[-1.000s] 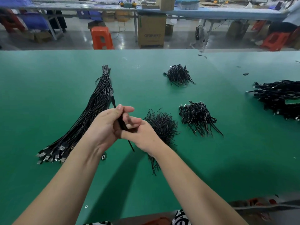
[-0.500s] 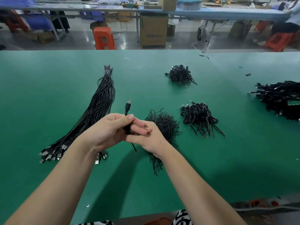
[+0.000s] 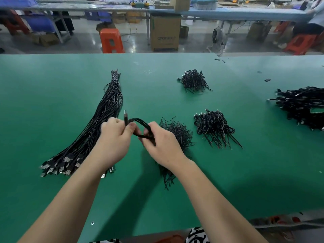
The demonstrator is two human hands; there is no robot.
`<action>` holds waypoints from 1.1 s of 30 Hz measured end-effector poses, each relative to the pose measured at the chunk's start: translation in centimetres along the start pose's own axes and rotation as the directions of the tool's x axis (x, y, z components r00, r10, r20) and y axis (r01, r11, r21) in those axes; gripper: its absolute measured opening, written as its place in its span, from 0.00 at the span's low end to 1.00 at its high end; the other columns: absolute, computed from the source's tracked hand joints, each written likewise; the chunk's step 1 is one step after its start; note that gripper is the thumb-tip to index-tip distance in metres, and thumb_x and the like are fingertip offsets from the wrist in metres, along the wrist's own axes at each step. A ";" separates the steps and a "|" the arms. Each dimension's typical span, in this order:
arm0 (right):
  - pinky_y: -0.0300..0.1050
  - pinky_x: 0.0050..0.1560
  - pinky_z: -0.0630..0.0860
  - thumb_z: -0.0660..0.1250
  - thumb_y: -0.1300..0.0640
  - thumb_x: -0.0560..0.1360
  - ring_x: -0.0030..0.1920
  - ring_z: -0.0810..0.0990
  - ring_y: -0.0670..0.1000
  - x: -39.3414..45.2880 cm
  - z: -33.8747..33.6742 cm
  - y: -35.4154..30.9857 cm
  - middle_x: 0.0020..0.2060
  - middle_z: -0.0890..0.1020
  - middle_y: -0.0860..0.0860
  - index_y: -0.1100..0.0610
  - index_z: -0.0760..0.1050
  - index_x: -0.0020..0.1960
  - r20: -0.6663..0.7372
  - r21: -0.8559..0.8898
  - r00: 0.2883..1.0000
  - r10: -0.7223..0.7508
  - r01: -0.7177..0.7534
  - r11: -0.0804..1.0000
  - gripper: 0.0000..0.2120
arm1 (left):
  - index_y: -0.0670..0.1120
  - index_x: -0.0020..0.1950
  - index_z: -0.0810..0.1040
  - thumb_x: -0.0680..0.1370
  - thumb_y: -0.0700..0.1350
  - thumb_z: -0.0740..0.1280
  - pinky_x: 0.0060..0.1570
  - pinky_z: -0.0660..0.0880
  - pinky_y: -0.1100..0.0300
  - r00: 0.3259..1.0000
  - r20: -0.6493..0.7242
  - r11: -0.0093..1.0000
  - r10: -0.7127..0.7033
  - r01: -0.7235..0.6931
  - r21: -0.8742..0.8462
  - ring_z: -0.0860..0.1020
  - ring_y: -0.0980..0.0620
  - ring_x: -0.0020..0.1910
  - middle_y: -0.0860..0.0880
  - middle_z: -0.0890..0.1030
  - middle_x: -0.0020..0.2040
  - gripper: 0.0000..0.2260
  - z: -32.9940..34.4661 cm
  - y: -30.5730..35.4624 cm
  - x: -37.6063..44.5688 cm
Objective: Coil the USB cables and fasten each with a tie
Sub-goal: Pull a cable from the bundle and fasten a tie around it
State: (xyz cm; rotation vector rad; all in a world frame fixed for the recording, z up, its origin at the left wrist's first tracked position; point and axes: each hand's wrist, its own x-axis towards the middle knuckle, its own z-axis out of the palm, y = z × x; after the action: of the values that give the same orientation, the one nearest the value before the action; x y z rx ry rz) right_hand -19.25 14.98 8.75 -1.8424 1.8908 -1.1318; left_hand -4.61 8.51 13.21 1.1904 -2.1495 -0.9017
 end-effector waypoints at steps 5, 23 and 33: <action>0.50 0.35 0.64 0.57 0.46 0.84 0.31 0.69 0.54 0.2 -0.2 -0.6 0.36 0.73 0.47 0.52 0.59 0.50 0.155 -0.249 0.987 -0.047 0.085 0.965 0.11 | 0.51 0.39 0.78 0.85 0.49 0.57 0.34 0.68 0.56 0.997 -0.048 0.996 -0.062 0.059 -0.065 0.73 0.52 0.31 0.51 0.77 0.32 0.17 0.3 -1.4 0.5; 0.52 0.37 0.66 0.51 0.50 0.86 0.34 0.70 0.56 -0.5 -0.3 -0.7 0.42 0.79 0.54 0.57 0.66 0.54 0.236 -0.308 0.972 0.003 0.072 0.949 0.11 | 0.51 0.39 0.81 0.77 0.51 0.71 0.26 0.66 0.65 0.987 0.154 0.977 0.052 -0.019 -0.211 0.68 0.56 0.25 0.53 0.76 0.28 0.08 -1.3 -1.1 1.9; 0.55 0.39 0.81 0.60 0.48 0.83 0.34 0.81 0.55 -0.2 0.0 -1.3 0.38 0.77 0.51 0.50 0.71 0.57 0.327 0.248 0.928 0.180 -0.268 0.931 0.07 | 0.53 0.34 0.79 0.77 0.47 0.71 0.25 0.65 0.66 0.985 0.124 0.980 0.122 -0.139 0.141 0.69 0.58 0.23 0.57 0.75 0.23 0.11 -0.9 -1.0 2.9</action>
State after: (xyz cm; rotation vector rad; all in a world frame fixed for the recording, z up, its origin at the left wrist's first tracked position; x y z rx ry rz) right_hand -18.30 15.31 9.62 -1.4942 1.6182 -0.9318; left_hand -4.85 5.36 13.33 1.0738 -2.3935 -0.7812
